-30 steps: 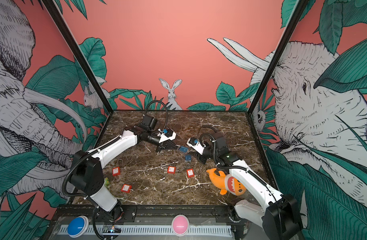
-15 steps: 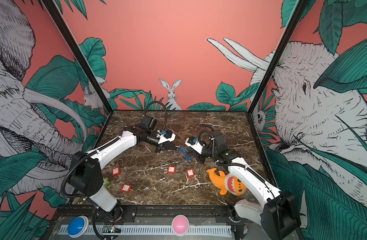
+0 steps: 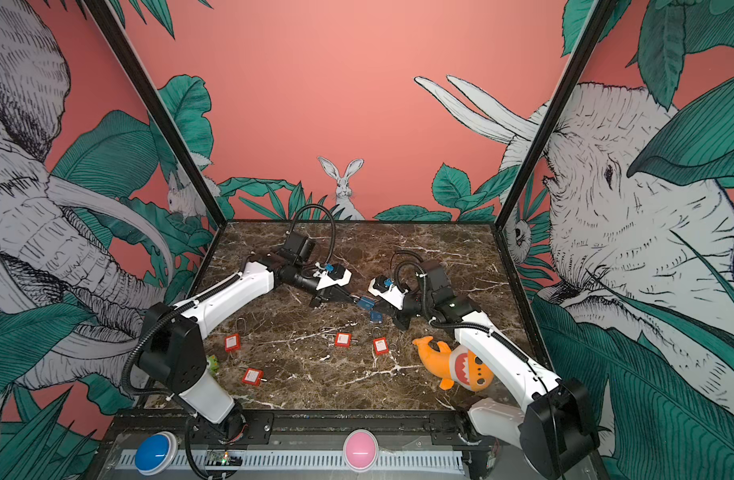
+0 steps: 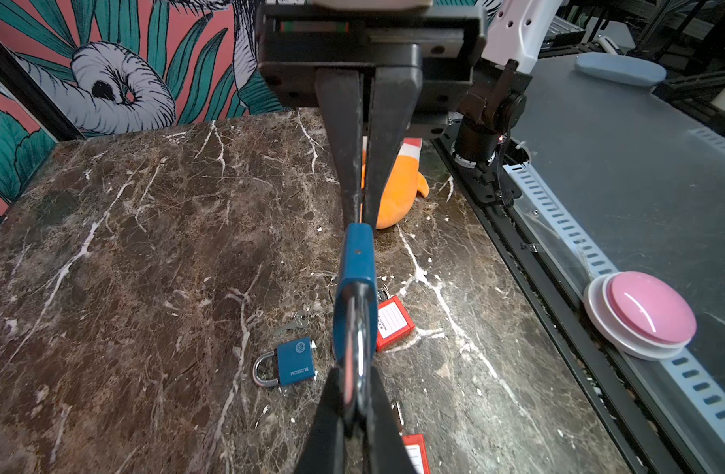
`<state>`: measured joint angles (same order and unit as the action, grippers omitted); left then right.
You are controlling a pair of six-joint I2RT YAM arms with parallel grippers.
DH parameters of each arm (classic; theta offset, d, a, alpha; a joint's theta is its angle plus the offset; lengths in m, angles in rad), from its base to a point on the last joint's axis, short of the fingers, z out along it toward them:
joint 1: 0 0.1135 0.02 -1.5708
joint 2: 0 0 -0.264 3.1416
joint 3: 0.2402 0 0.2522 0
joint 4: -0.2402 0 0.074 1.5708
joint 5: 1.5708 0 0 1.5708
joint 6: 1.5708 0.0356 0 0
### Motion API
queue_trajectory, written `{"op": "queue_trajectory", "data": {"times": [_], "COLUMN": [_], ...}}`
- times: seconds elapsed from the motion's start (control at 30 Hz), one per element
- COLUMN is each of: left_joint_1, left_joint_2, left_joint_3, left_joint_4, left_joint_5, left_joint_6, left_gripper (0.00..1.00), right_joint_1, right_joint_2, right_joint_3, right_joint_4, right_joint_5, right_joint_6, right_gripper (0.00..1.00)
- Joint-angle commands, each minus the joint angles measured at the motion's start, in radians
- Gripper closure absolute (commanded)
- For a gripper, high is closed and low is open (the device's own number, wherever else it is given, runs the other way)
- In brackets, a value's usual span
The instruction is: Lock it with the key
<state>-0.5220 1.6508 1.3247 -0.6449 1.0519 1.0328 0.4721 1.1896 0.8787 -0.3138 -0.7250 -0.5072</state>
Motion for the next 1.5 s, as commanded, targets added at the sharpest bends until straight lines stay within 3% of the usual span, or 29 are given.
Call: {"op": "queue_trajectory", "data": {"times": [0.0,0.53,0.7,0.8,1.0,1.27,1.47], "left_joint_1": [0.000,0.033,0.032,0.031,0.019,-0.029,-0.059], "left_joint_2": [-0.051,0.043,0.157,0.221,0.301,0.437,0.517], "left_joint_3": [0.006,0.123,0.283,0.351,0.404,0.518,0.580], "left_joint_4": [-0.001,-0.206,-0.503,-0.609,-0.633,-0.715,-0.741], "left_joint_5": [0.058,0.025,-0.076,-0.134,-0.306,-0.525,-0.579], "left_joint_6": [0.009,0.103,0.245,0.270,0.229,0.197,0.153], "left_gripper": [1.00,1.00,1.00,1.00,1.00,1.00,1.00], "right_joint_1": [-0.006,-0.063,-0.067,-0.067,-0.068,-0.067,-0.067], "right_joint_2": [-0.007,-0.081,-0.097,-0.106,-0.089,-0.043,-0.036], "right_joint_3": [0.016,-0.142,-0.176,-0.194,-0.223,-0.213,-0.231], "right_joint_4": [-0.042,0.010,0.055,0.075,0.151,0.198,0.229], "right_joint_5": [-0.009,0.012,0.114,0.190,0.252,0.237,0.229], "right_joint_6": [-0.036,-0.001,0.047,0.086,0.174,0.228,0.245], "right_gripper": [1.00,1.00,1.00,1.00,1.00,1.00,1.00]}}
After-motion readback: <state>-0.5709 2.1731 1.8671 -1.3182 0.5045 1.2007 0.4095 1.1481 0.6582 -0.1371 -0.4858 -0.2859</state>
